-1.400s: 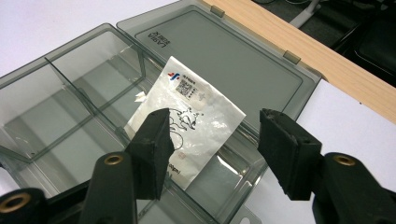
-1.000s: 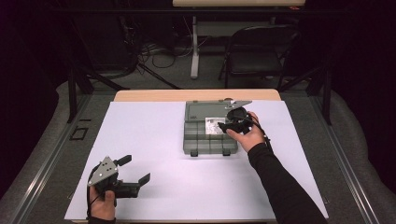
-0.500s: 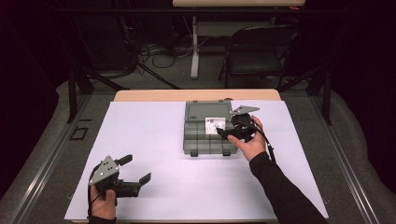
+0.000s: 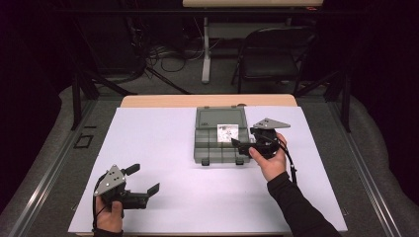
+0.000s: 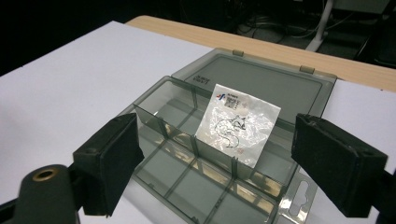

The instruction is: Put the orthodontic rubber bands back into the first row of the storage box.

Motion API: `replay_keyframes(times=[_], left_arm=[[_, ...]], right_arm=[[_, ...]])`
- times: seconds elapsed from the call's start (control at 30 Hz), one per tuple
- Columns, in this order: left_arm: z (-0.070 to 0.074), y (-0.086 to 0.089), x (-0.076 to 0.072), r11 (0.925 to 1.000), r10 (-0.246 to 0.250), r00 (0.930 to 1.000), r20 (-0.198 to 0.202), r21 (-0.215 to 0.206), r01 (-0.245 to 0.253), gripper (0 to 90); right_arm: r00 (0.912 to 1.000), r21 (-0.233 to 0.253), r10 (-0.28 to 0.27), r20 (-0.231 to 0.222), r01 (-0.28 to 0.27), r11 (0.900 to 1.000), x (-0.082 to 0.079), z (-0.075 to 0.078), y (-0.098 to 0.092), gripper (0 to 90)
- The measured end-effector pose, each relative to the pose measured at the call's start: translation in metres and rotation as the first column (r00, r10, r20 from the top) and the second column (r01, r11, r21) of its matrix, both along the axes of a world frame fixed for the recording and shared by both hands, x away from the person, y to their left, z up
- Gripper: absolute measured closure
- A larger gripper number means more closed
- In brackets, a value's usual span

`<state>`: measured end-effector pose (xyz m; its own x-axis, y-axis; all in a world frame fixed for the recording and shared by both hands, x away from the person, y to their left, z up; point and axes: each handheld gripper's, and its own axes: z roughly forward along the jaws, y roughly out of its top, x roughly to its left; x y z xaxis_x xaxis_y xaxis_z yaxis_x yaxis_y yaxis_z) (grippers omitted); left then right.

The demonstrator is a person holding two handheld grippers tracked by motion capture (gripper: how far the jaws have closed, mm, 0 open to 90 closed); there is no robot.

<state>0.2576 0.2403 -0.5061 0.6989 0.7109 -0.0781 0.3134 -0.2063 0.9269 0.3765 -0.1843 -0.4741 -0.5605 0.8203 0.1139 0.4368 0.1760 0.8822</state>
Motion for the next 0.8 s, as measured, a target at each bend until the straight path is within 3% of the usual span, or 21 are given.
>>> replay_keyframes(times=[0.2, 0.5, 0.8], left_arm=[[0.001, 0.001, -0.001, 1.0, 0.0, 1.0, 0.003, 0.003, 0.0, 2.9], [0.001, 0.001, -0.001, 1.0, 0.0, 1.0, 0.002, 0.002, 0.0, 2.8], [0.001, 0.001, -0.002, 1.0, 0.003, 1.0, 0.002, -0.003, -0.003, 2.8]], right_arm=[[0.9996, 0.0, 0.017, 0.023, -0.017, 1.0, -0.016, 0.004, 0.0, 7.5], [0.9982, -0.006, 0.031, 0.051, -0.031, 1.0, -0.043, 0.01, -0.003, 3.8], [0.9966, 0.021, 0.05, 0.066, -0.051, 0.998, -0.078, 0.011, -0.015, 0.0]])
